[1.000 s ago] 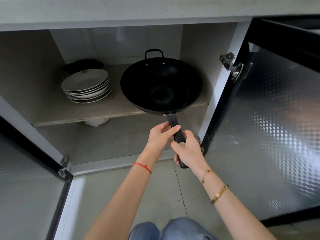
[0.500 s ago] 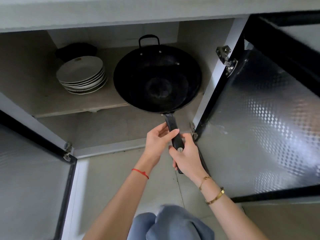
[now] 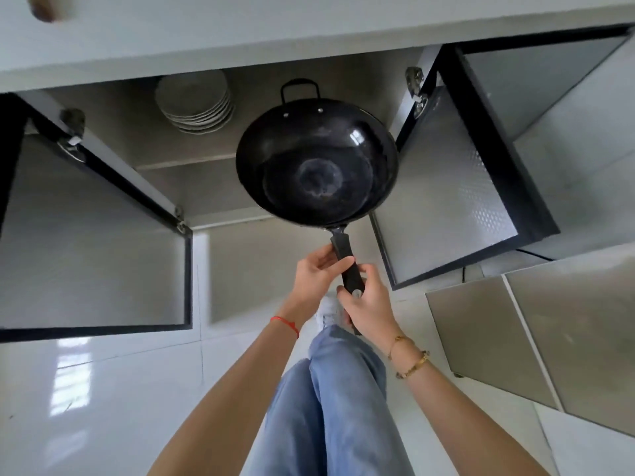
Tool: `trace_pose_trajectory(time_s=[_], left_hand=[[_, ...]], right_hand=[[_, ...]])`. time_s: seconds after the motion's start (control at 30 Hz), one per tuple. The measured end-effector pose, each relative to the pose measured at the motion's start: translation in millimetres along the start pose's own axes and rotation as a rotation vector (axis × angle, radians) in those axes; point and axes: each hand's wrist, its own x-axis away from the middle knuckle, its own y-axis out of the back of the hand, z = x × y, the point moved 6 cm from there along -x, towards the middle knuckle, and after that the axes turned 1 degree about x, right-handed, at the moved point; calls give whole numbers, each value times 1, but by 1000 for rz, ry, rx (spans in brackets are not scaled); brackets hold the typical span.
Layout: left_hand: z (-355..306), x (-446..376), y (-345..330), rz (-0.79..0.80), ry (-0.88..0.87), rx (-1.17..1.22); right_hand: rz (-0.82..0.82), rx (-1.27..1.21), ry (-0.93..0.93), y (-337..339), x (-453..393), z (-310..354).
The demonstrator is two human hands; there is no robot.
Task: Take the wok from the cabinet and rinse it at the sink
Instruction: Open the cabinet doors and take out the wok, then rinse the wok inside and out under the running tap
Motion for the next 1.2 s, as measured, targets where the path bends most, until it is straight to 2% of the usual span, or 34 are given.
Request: trace_pose_trajectory(time_s=[0.43,0.87,1.2], left_hand=[[-69,199,-21,-38,52,10],[-135,279,-25,-121,-23,66],[-175,302,-33,-245,-160,151]], right_hand=[[15,11,-3,28,192,63],[88,46,149,43,259,131],[275,55,242,59,264,176]])
